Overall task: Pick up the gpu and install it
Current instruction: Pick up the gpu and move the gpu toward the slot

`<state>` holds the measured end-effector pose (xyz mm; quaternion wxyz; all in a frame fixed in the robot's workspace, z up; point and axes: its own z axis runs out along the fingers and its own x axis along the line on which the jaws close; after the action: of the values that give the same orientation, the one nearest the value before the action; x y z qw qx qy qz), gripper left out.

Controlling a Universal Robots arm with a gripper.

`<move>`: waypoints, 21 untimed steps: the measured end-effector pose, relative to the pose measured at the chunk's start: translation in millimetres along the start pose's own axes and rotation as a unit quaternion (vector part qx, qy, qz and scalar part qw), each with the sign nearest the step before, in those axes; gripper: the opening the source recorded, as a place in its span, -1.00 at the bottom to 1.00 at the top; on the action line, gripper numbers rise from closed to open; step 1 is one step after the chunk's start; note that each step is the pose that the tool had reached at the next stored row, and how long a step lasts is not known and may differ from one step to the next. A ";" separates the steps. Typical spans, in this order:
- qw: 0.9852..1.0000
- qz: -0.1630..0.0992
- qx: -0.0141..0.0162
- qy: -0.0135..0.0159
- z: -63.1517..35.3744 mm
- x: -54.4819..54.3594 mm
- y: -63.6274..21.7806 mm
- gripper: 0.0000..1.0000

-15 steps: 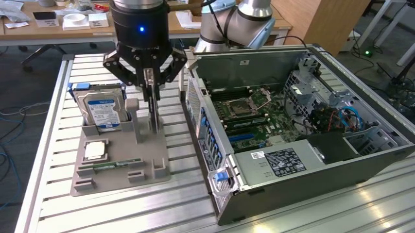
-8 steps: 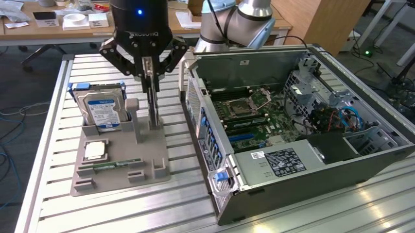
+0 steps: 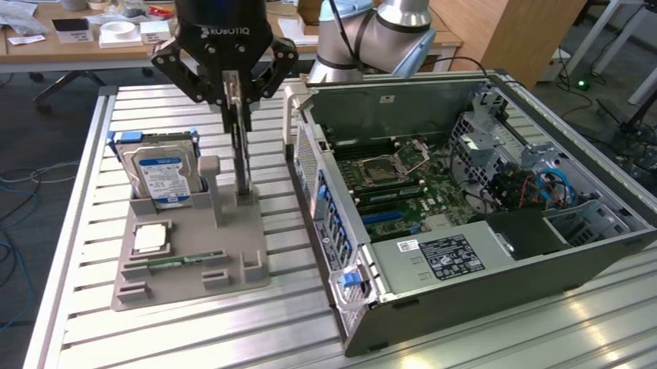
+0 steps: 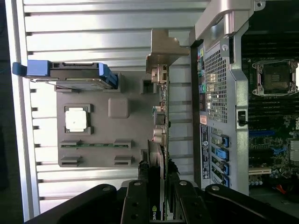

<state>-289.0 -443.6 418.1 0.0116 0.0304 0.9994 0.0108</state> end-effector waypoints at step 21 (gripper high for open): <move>1.000 0.000 0.000 0.000 -13.3 -1.1 0.4 -0.48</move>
<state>-288.1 -443.6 431.4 0.0116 0.0304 0.9994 0.0108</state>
